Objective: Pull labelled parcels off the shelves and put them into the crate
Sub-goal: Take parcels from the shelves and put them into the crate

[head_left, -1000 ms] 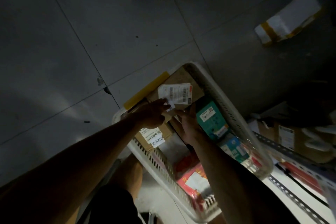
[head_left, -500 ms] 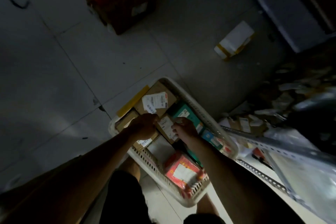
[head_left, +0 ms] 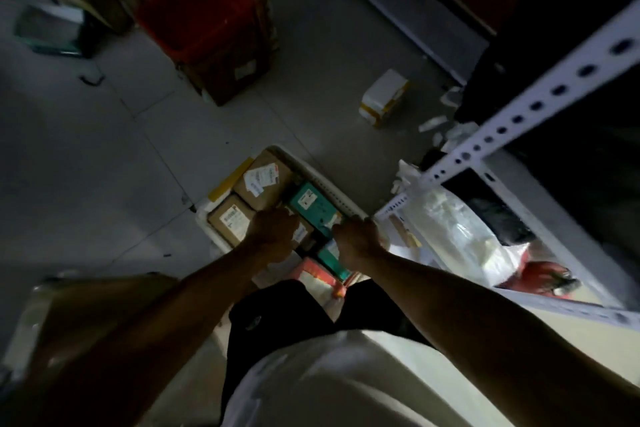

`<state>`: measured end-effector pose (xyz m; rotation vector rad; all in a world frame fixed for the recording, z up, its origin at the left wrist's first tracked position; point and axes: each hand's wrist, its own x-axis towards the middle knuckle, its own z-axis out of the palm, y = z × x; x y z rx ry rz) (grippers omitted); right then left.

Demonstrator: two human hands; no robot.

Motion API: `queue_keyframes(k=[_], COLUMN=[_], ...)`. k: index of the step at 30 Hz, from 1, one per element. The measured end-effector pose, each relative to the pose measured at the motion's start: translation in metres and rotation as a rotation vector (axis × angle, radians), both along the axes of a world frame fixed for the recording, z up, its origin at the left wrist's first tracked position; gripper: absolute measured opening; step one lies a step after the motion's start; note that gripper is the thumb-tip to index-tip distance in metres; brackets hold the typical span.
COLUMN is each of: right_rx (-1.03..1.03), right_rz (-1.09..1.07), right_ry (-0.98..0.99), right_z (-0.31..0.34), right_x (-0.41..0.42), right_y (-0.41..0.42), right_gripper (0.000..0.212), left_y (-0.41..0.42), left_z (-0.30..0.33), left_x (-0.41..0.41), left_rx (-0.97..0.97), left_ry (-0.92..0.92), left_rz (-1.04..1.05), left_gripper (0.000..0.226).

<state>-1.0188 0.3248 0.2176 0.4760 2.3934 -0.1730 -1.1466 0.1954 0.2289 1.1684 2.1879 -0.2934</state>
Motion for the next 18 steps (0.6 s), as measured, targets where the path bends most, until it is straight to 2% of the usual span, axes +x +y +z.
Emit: queue_keyframes(k=[6,9,12,18], right_rx=[-0.022,0.046,0.090,0.151], right_rz=[-0.020,-0.036,-0.153,-0.345], right_ry=[0.044,0.070,0.079,0.195], right_z=[0.036,0.047,0.057,0.076], right_x=[0.077,0.117,0.158,0.245], right_y=[0.012,0.014,0.016,0.010], right_gripper=[0.043,0.042,0.044,0.034], left_y=[0.027,0.038,0.045,0.060], left_z=[0.046,0.064,0.078,0.100], left_x=[0.086,0.124,0.157,0.216], left_rx=[0.051,0.108,0.073,0.157], left_ry=[0.119,0.130,0.075,0.171], left_rz=[-0.048,-0.074,-0.155,-0.398], left_gripper=[0.047,0.040,0.033,0.029])
